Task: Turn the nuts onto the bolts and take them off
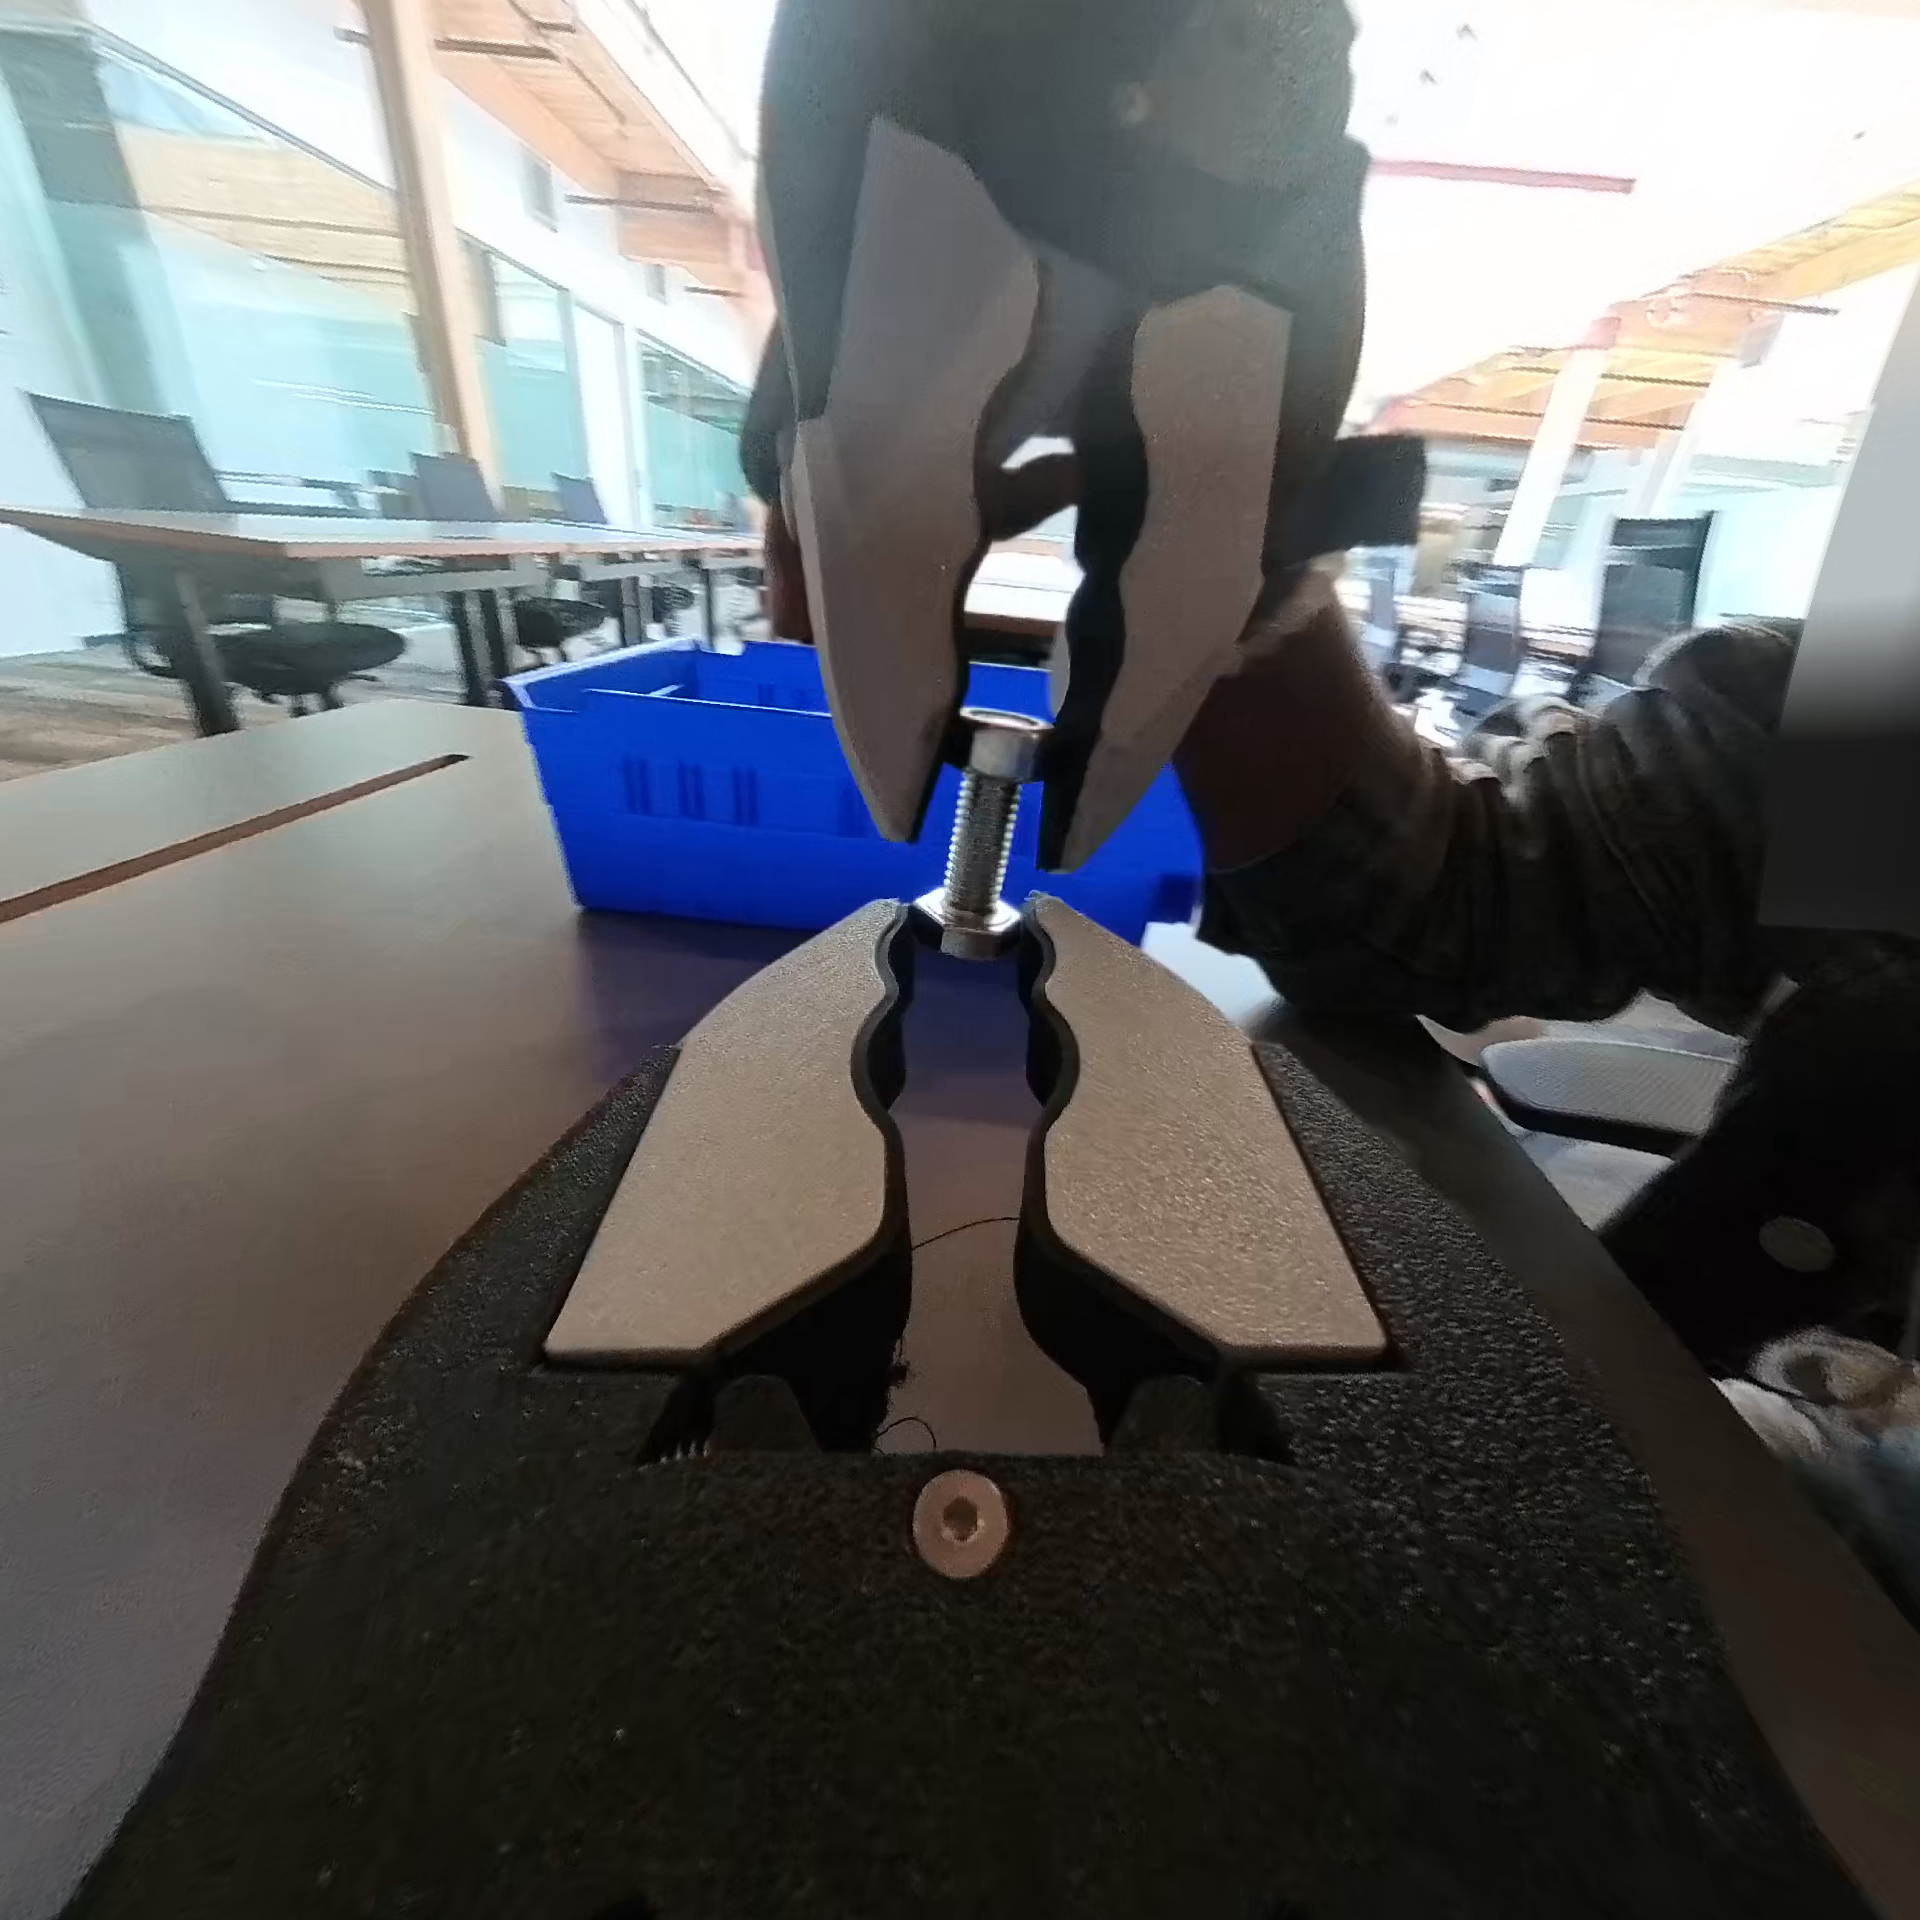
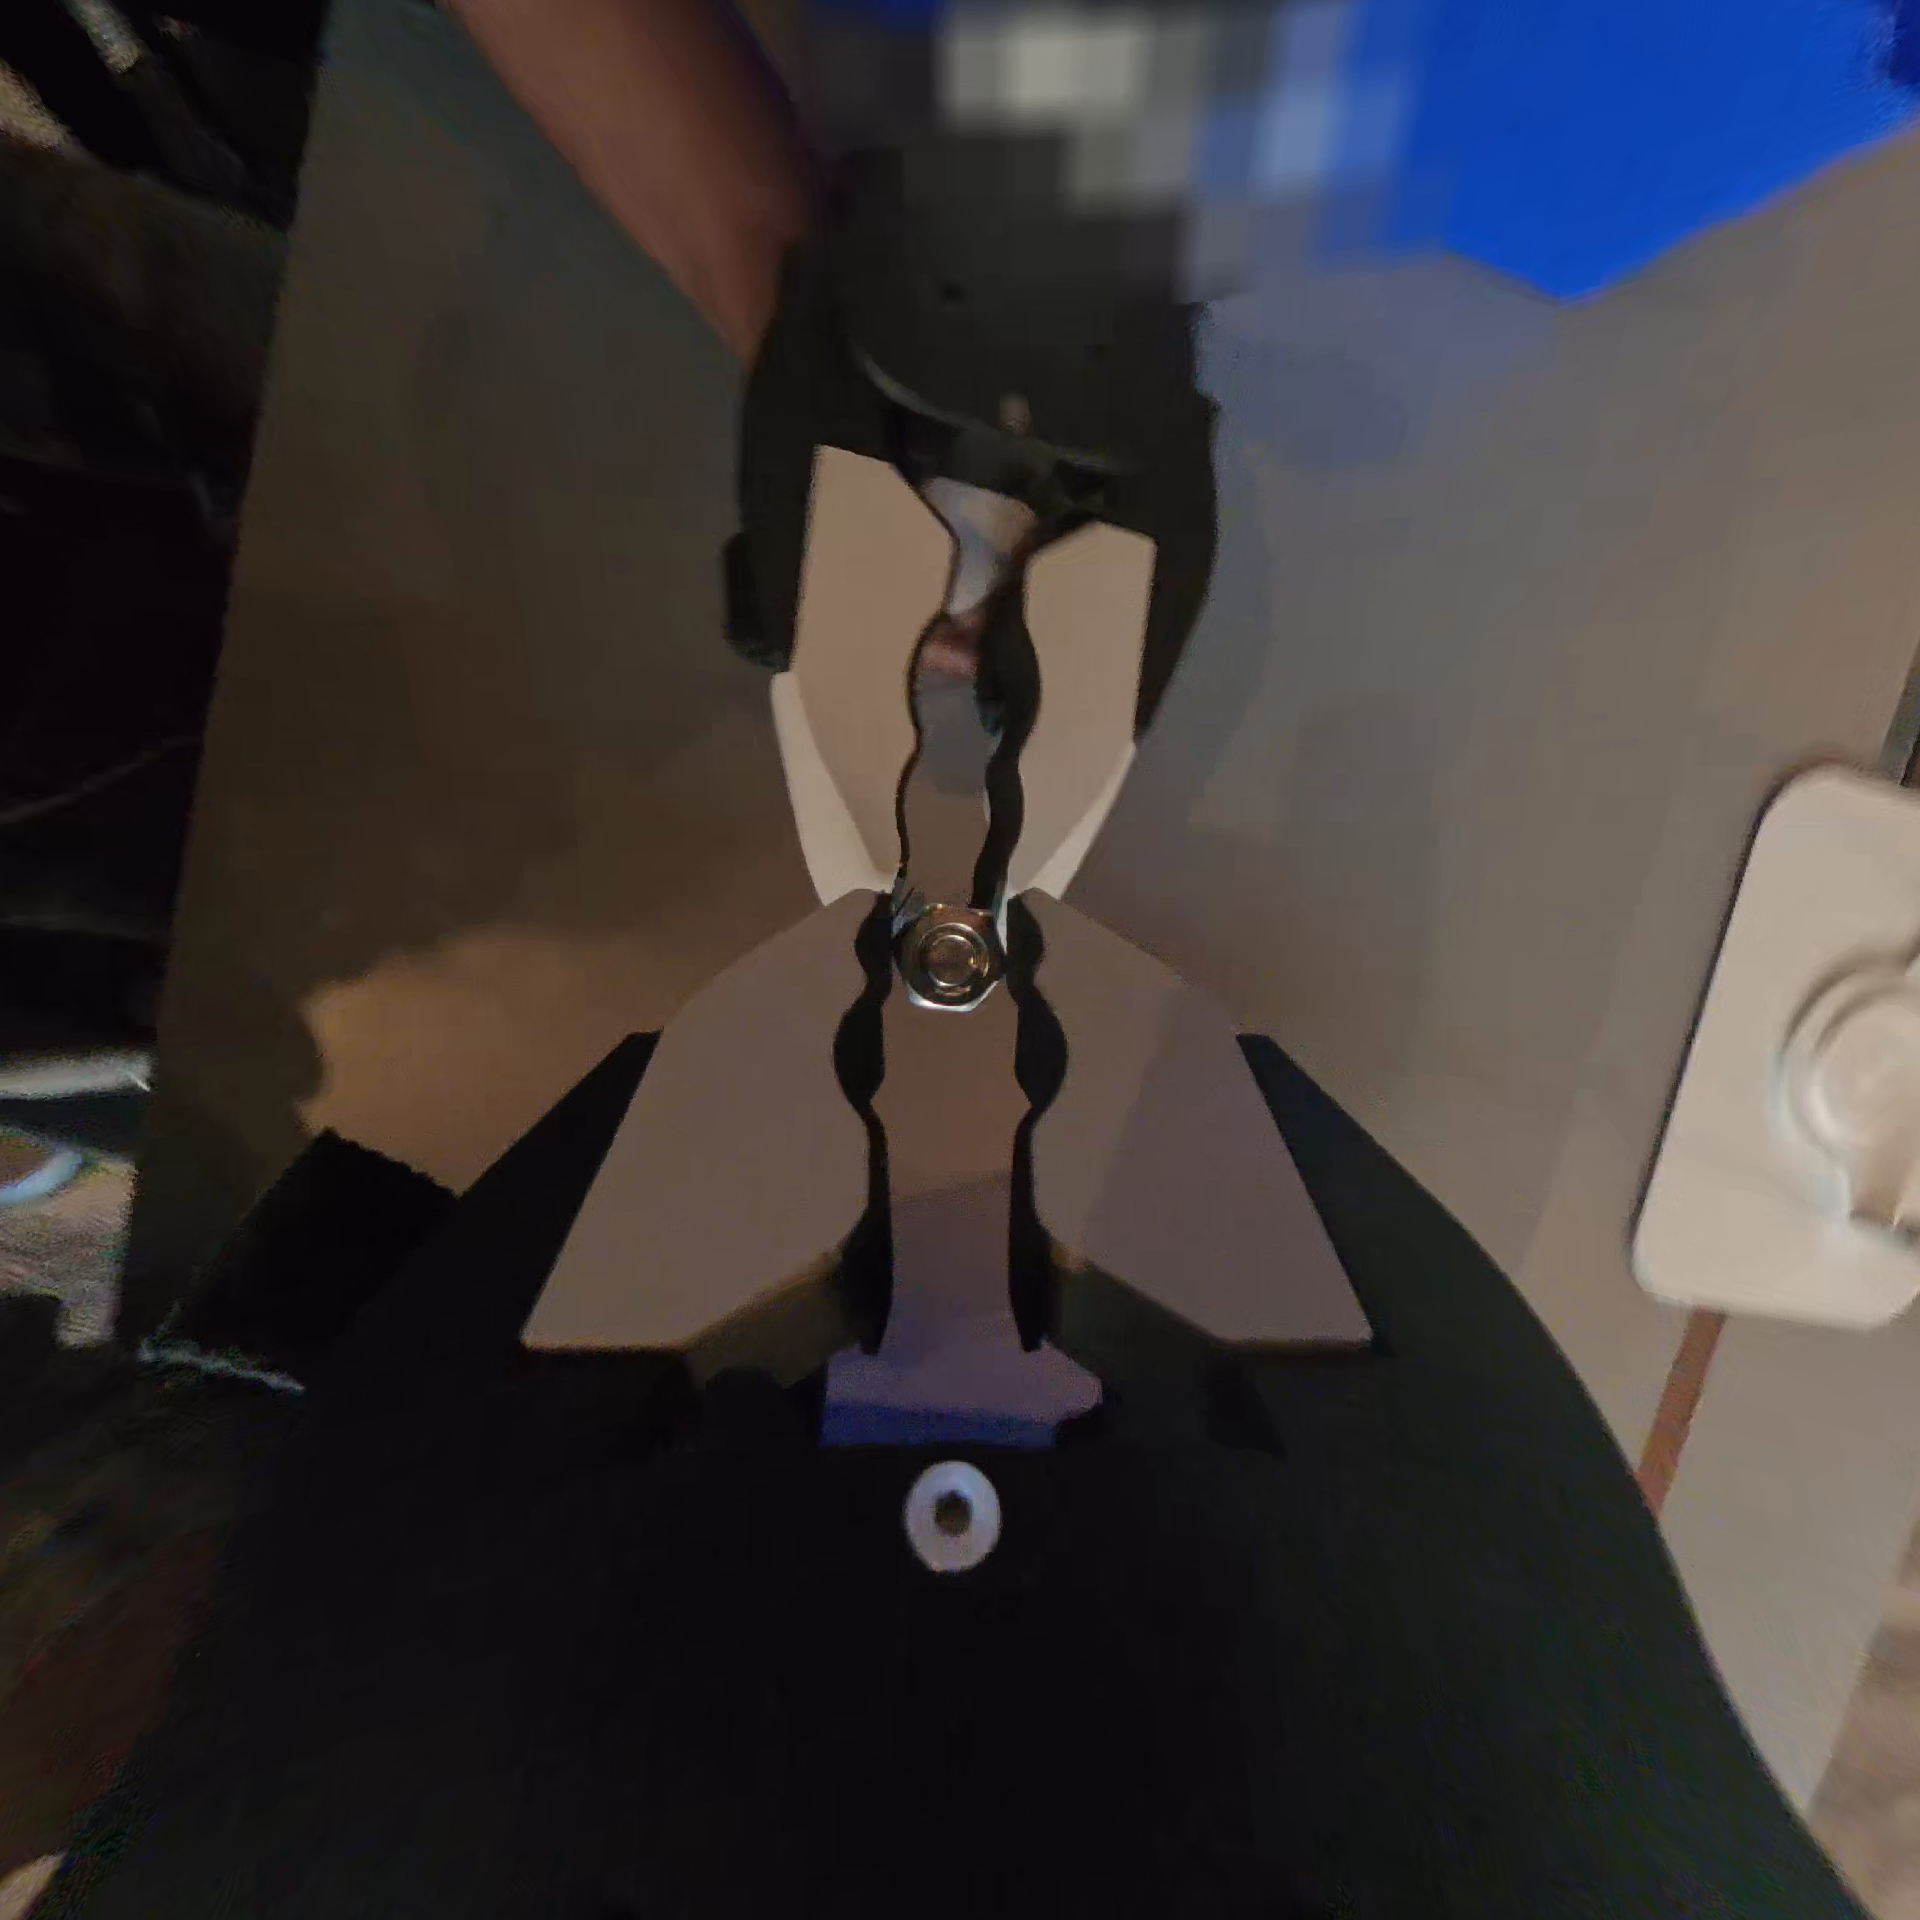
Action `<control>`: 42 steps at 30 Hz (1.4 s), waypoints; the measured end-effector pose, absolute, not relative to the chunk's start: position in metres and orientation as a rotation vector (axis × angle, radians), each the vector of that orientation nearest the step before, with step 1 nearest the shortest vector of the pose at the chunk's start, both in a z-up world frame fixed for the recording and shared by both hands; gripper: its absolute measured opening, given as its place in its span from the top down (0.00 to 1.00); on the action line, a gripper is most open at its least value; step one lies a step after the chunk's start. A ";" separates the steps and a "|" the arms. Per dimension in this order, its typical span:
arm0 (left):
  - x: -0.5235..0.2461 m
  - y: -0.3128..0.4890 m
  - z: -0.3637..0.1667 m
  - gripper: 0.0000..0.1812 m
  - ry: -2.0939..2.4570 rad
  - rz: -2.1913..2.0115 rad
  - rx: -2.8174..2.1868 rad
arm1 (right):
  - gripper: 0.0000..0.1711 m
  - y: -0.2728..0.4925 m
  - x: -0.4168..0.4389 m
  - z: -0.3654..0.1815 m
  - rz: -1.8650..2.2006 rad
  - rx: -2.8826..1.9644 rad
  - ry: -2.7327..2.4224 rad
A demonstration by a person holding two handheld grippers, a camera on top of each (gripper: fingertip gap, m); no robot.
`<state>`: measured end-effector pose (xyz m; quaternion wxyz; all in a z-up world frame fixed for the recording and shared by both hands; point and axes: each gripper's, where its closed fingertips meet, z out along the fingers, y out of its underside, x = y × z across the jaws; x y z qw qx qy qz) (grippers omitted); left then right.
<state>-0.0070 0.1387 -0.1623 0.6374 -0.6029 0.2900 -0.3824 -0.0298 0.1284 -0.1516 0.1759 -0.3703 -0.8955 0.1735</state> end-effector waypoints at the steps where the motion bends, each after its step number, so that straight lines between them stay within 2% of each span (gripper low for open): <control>1: -0.009 0.142 -0.162 0.90 0.633 -0.841 -1.383 | 0.88 0.133 -0.031 -0.152 0.462 -1.149 -2.506; 5: -0.015 0.153 -0.163 0.90 0.534 -0.681 -1.415 | 0.88 0.142 -0.034 -0.154 0.377 -1.480 -2.357; 8: -0.015 0.152 -0.164 0.90 0.536 -0.673 -1.419 | 0.87 0.140 -0.034 -0.155 0.374 -1.514 -2.349; 10: -0.014 0.151 -0.163 0.90 0.539 -0.700 -1.416 | 0.72 0.138 -0.032 -0.154 0.380 -1.506 -2.362; 12: -0.010 0.148 -0.164 0.90 0.578 -0.738 -1.415 | 0.68 0.137 -0.028 -0.154 0.366 -1.421 -2.416; 15: 0.000 0.140 -0.165 0.90 0.662 -0.807 -1.403 | 0.70 0.135 -0.019 -0.154 0.336 -1.163 -2.535; 16: 0.001 0.137 -0.165 0.90 0.683 -0.826 -1.394 | 0.76 0.130 -0.015 -0.154 0.356 -1.085 -2.580; 22: 0.007 0.130 -0.165 0.90 0.720 -0.865 -1.382 | 0.88 0.123 -0.018 -0.153 0.350 -0.923 -2.591; 25: 0.002 0.133 -0.165 0.90 0.703 -0.849 -1.382 | 0.88 0.123 -0.021 -0.153 0.355 -0.949 -2.572; 33: -0.012 0.151 -0.165 0.90 0.540 -0.651 -1.419 | 0.88 0.142 -0.029 -0.153 0.365 -1.506 -2.353; 36: -0.012 0.152 -0.166 0.90 0.540 -0.639 -1.430 | 0.88 0.142 -0.029 -0.155 0.362 -1.544 -2.348; 42: -0.005 0.144 -0.164 0.90 0.603 -0.741 -1.406 | 0.73 0.135 -0.029 -0.143 0.438 -1.366 -2.390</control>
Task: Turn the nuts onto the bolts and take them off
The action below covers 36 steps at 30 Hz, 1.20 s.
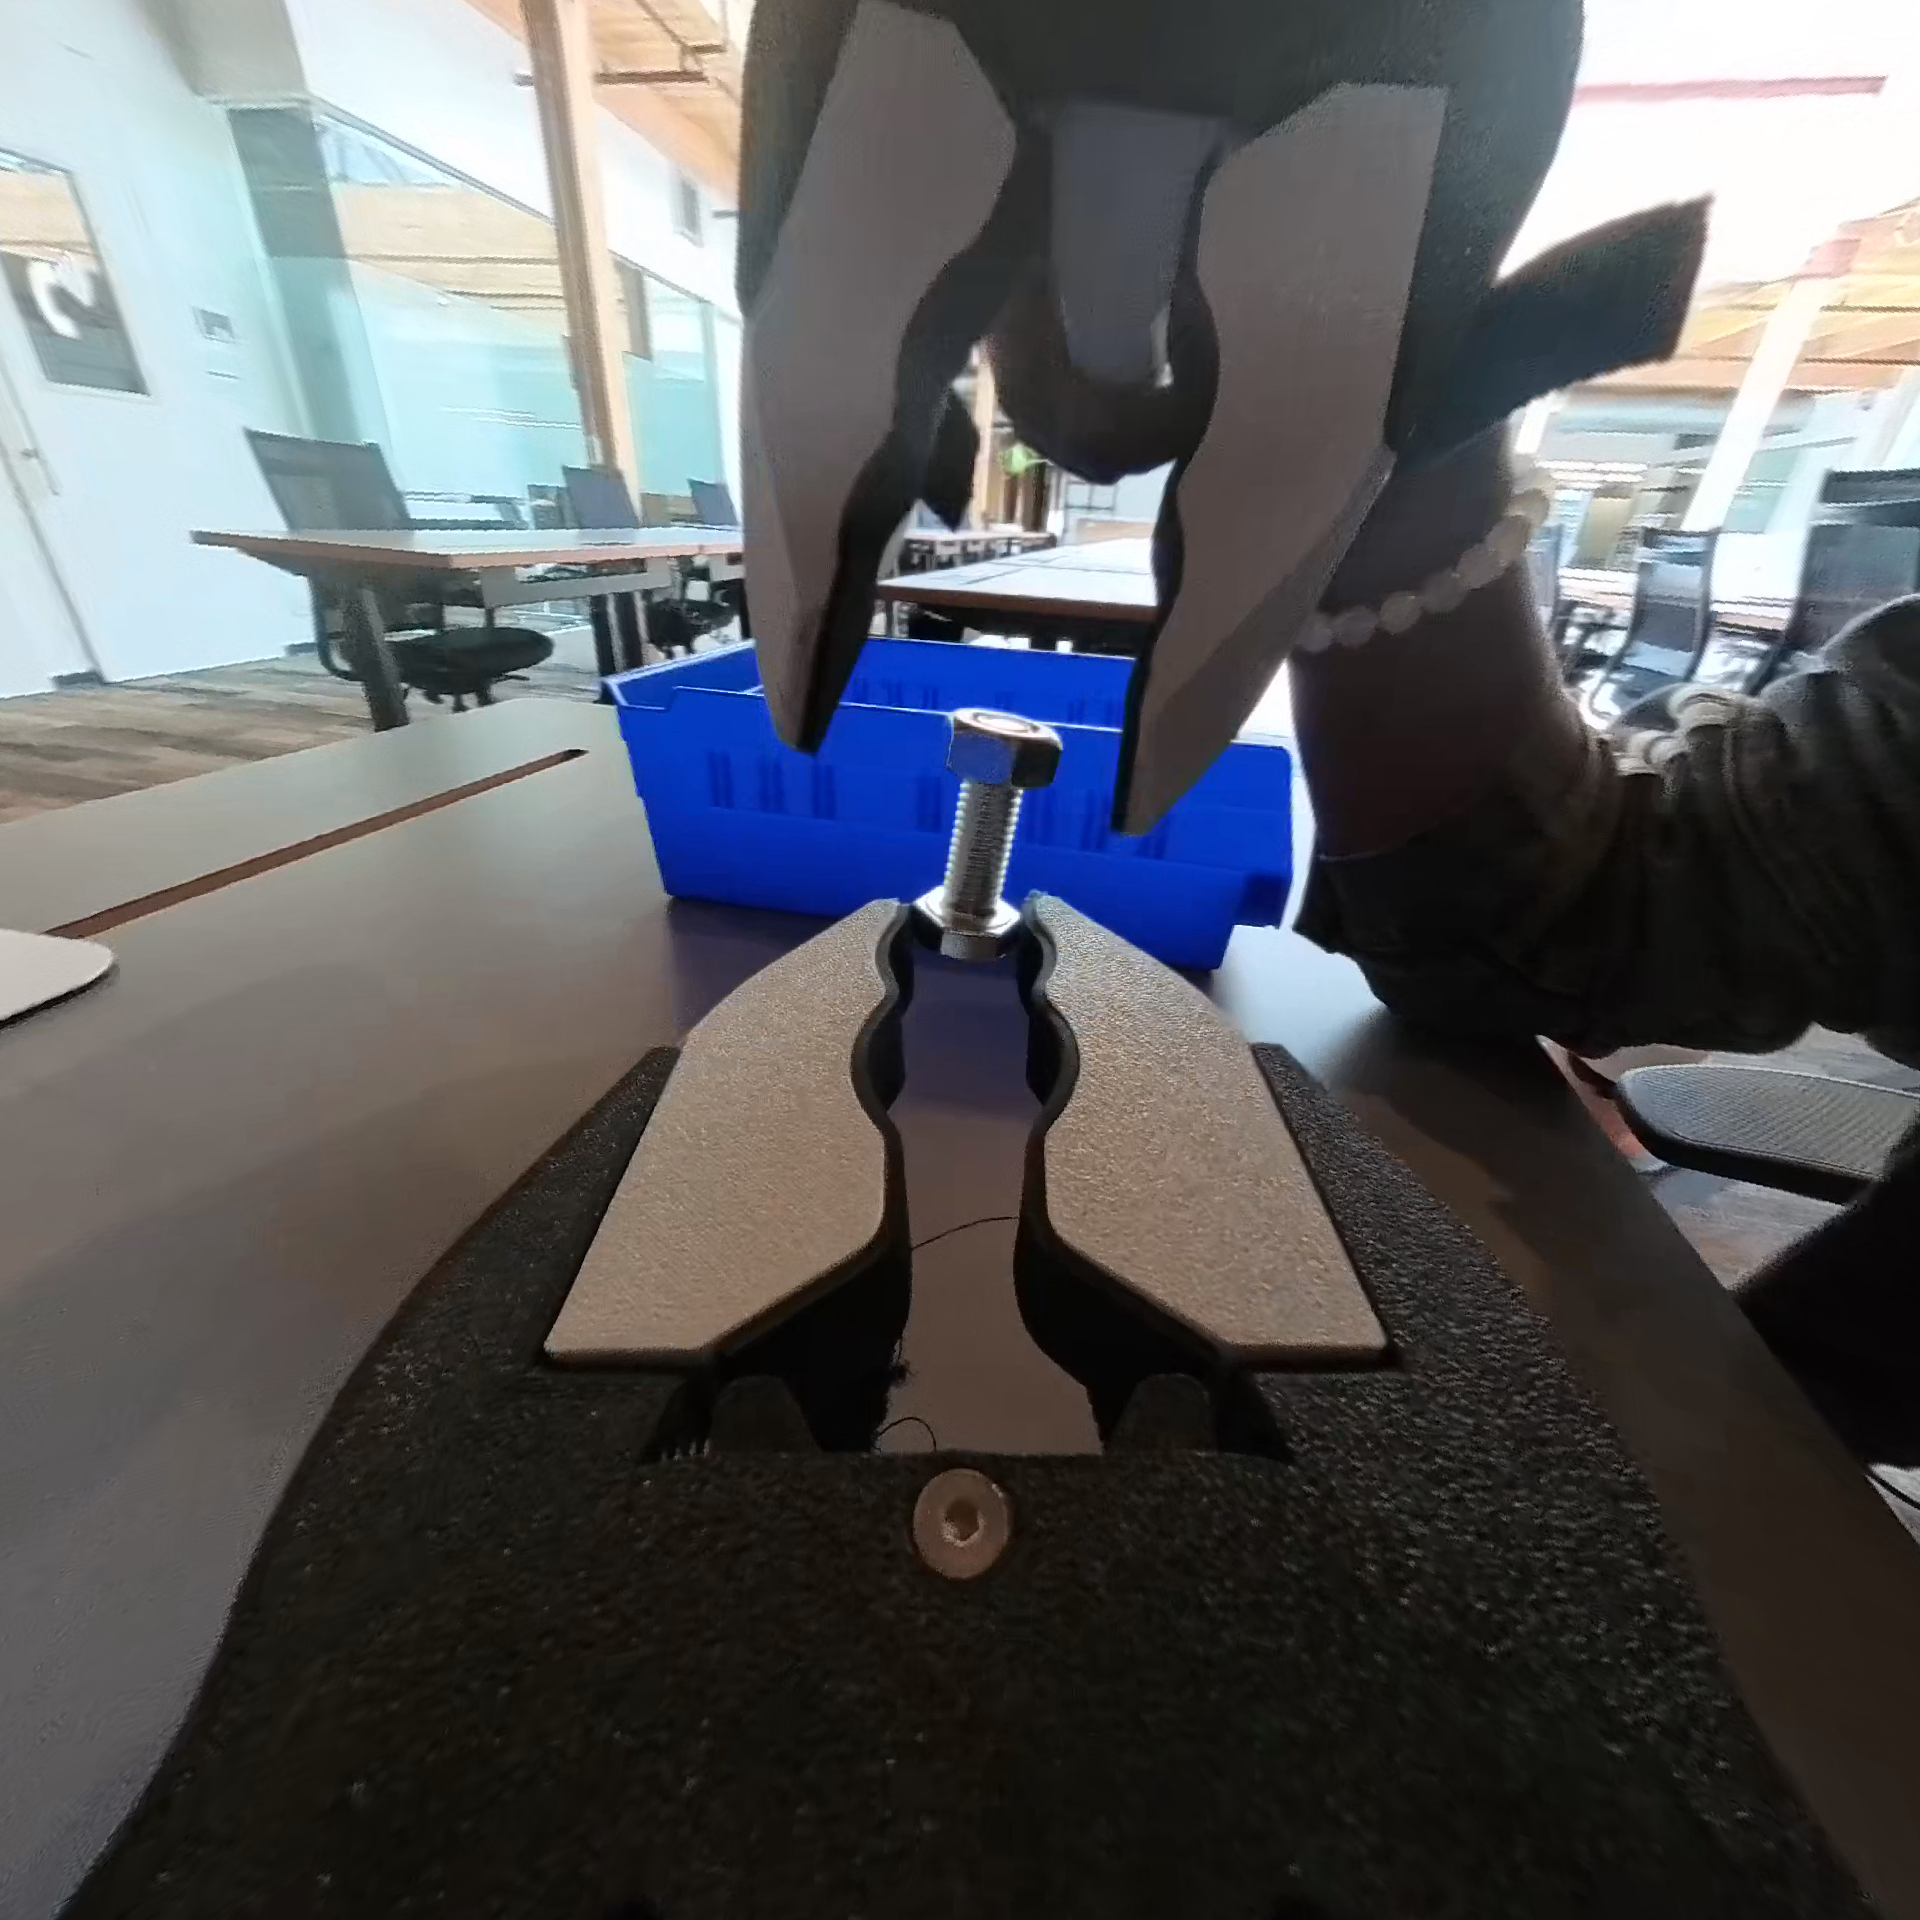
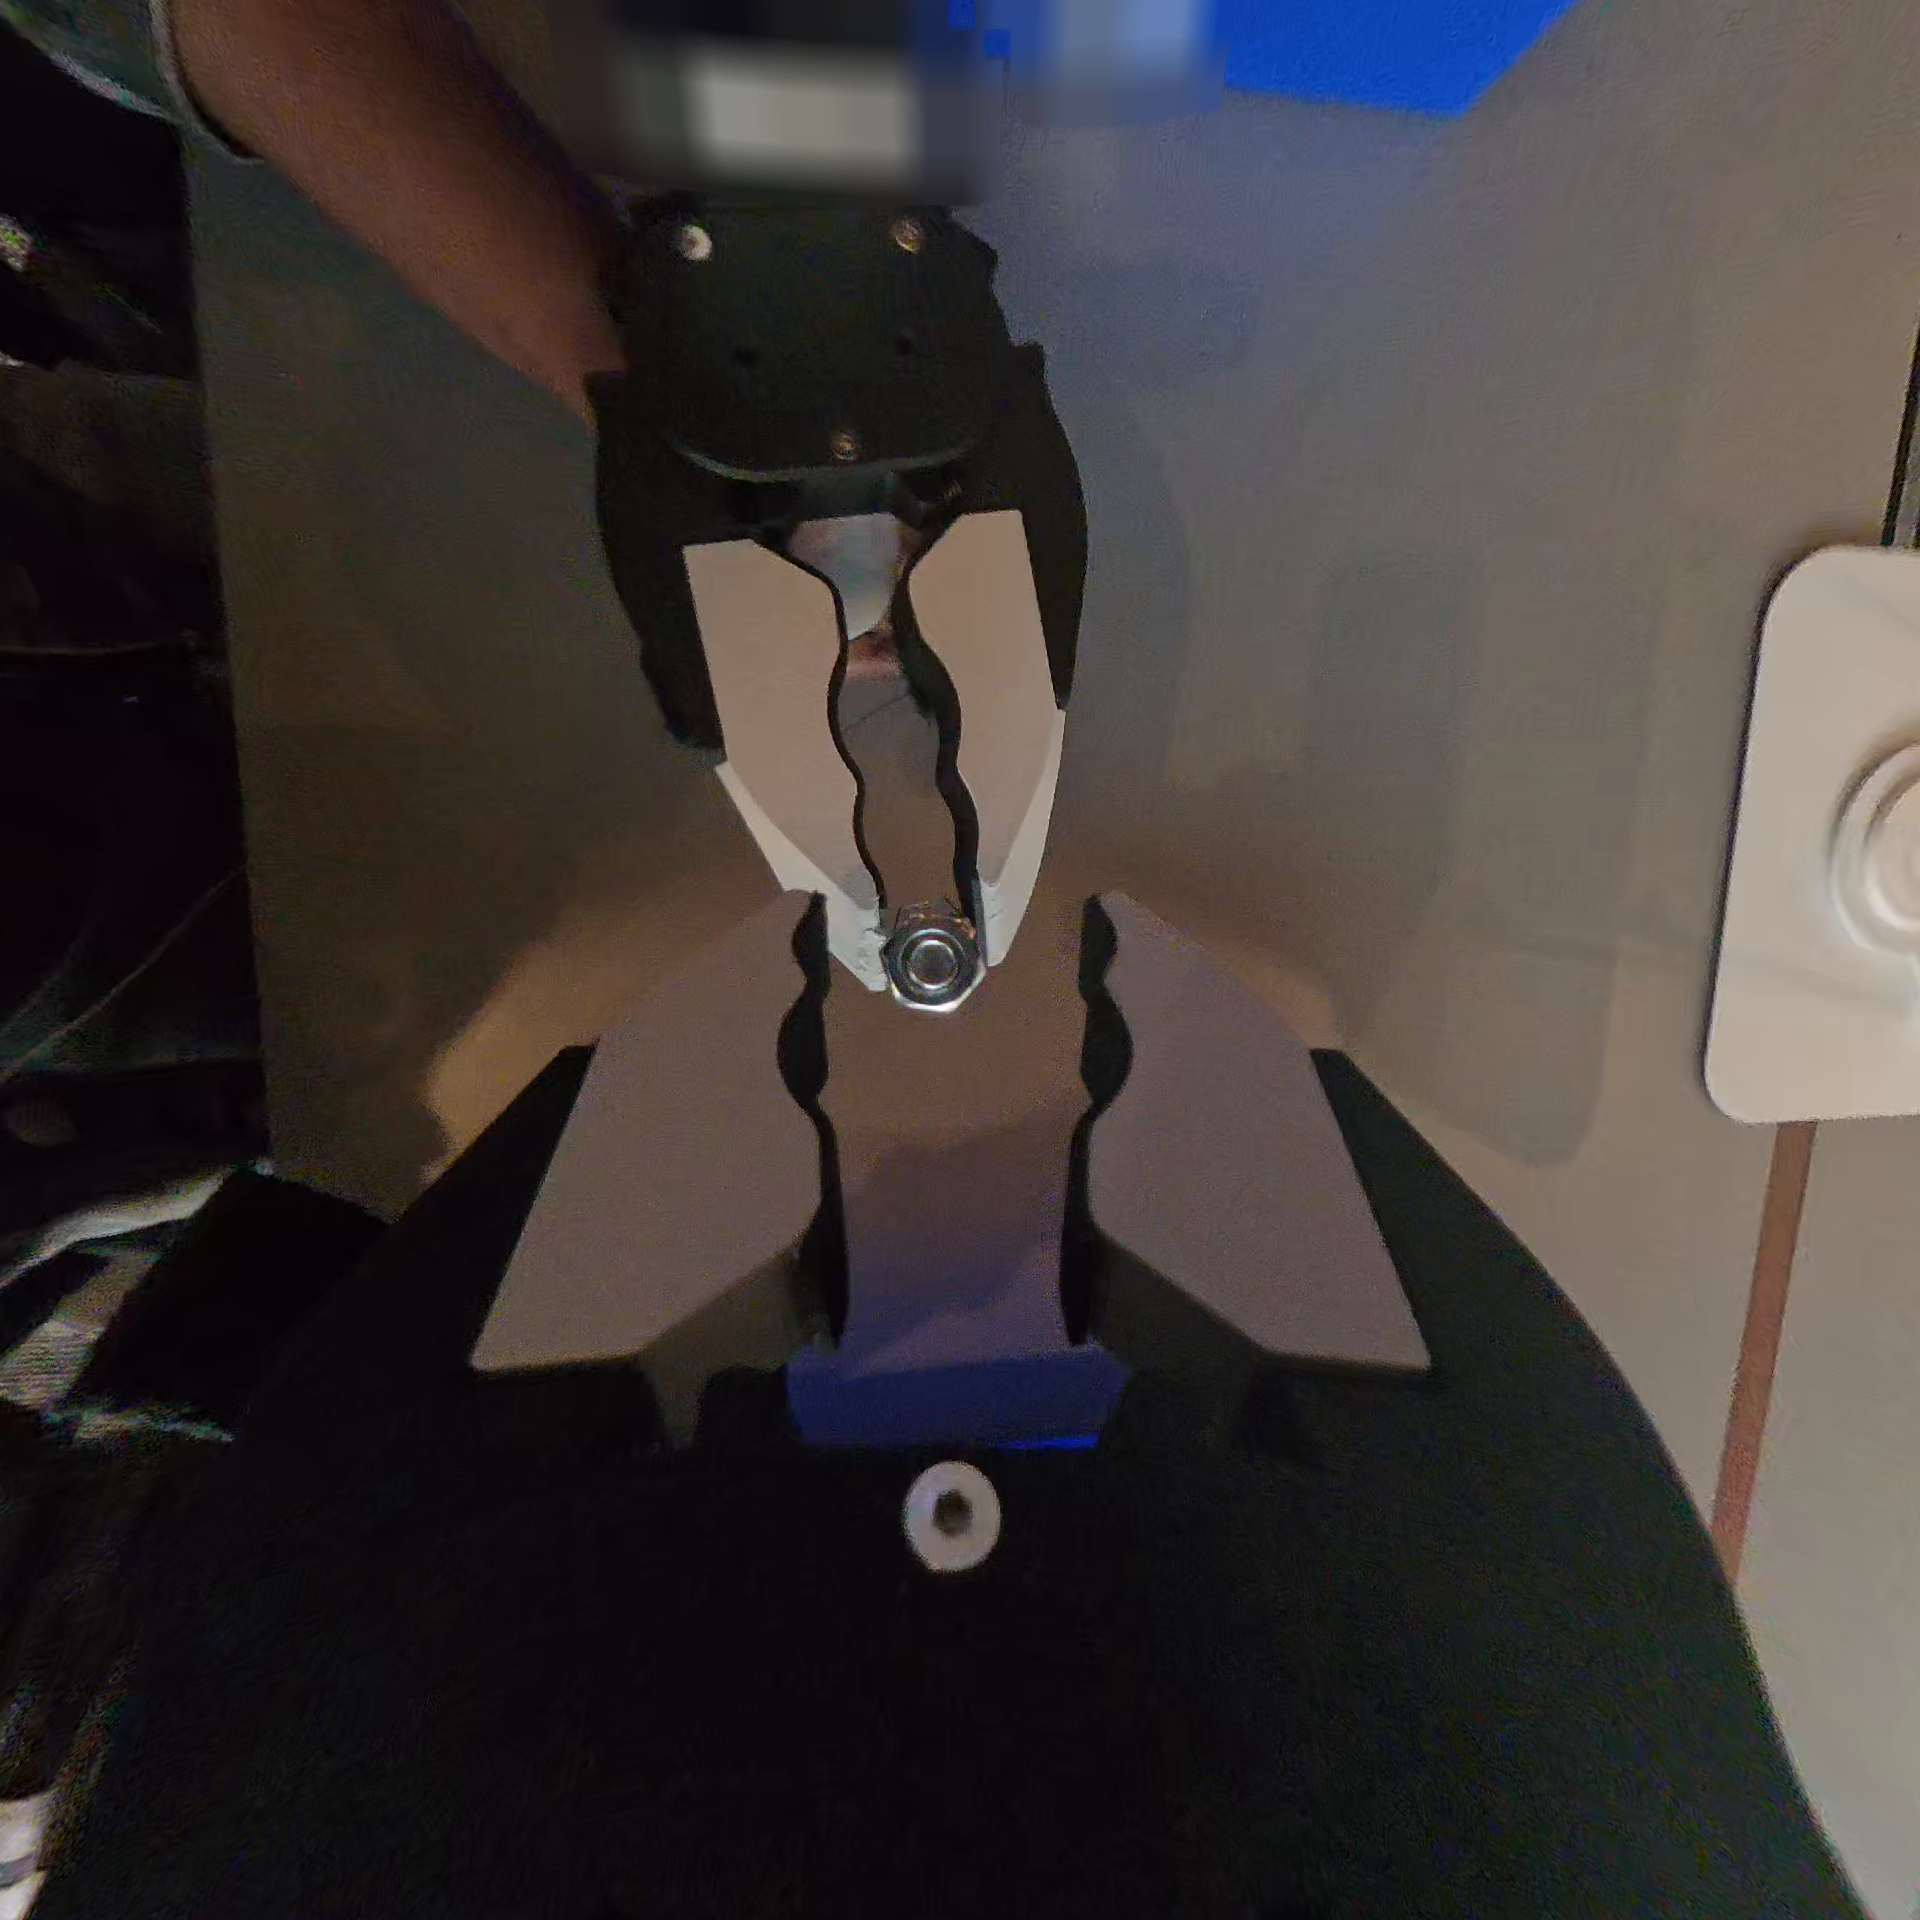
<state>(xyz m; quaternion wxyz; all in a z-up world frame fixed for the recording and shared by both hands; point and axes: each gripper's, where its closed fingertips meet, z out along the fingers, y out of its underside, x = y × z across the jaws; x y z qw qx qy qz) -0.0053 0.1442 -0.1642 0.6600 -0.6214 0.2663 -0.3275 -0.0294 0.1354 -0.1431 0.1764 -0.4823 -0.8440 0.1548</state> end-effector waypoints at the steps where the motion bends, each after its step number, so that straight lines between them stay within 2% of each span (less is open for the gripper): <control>1: -0.004 0.142 -0.164 0.90 0.616 -0.755 -1.397 | 0.74 0.135 -0.029 -0.140 0.456 -1.326 -2.397; 7: 0.003 0.132 -0.162 0.90 0.671 -0.835 -1.364 | 0.73 0.138 -0.031 -0.113 0.591 -1.135 -2.315; 11: 0.003 0.131 -0.161 0.90 0.650 -0.839 -1.361 | 0.70 0.125 -0.042 -0.038 1.030 -0.868 -1.931; 13: 0.001 0.132 -0.159 0.90 0.628 -0.848 -1.359 | 0.63 0.114 -0.030 -0.002 1.323 -0.739 -1.706; 15: -0.008 0.138 -0.157 0.90 0.602 -0.863 -1.357 | 0.53 0.107 -0.010 0.011 1.458 -0.620 -1.562; 17: -0.008 0.136 -0.158 0.90 0.613 -0.881 -1.350 | 0.43 0.098 0.008 0.012 1.531 -0.537 -1.439; 19: -0.006 0.137 -0.159 0.90 0.627 -0.866 -1.360 | 0.34 0.090 0.016 -0.009 1.523 -0.626 -1.474; 20: -0.004 0.136 -0.160 0.90 0.629 -0.853 -1.365 | 0.34 0.088 0.018 -0.021 1.479 -0.669 -1.497; 21: -0.002 0.135 -0.160 0.90 0.631 -0.847 -1.367 | 0.42 0.087 0.020 -0.030 1.423 -0.702 -1.516; 24: -0.006 0.138 -0.160 0.90 0.622 -0.848 -1.364 | 0.99 0.099 0.021 -0.040 1.296 -0.795 -1.565; 25: -0.007 0.138 -0.160 0.90 0.614 -0.841 -1.368 | 1.00 0.102 0.019 -0.041 1.275 -0.817 -1.618; 28: -0.004 0.137 -0.161 0.90 0.612 -0.803 -1.368 | 0.92 0.115 0.011 -0.072 1.060 -0.959 -1.960; 29: -0.001 0.134 -0.161 0.90 0.617 -0.792 -1.368 | 0.93 0.121 0.008 -0.083 0.934 -0.955 -2.044; 31: 0.002 0.128 -0.160 0.90 0.620 -0.818 -1.369 | 0.89 0.133 0.003 -0.103 0.690 -0.934 -2.207; 36: -0.006 0.131 -0.158 0.90 0.590 -0.915 -1.364 | 0.81 0.130 -0.003 -0.123 0.401 -0.724 -2.544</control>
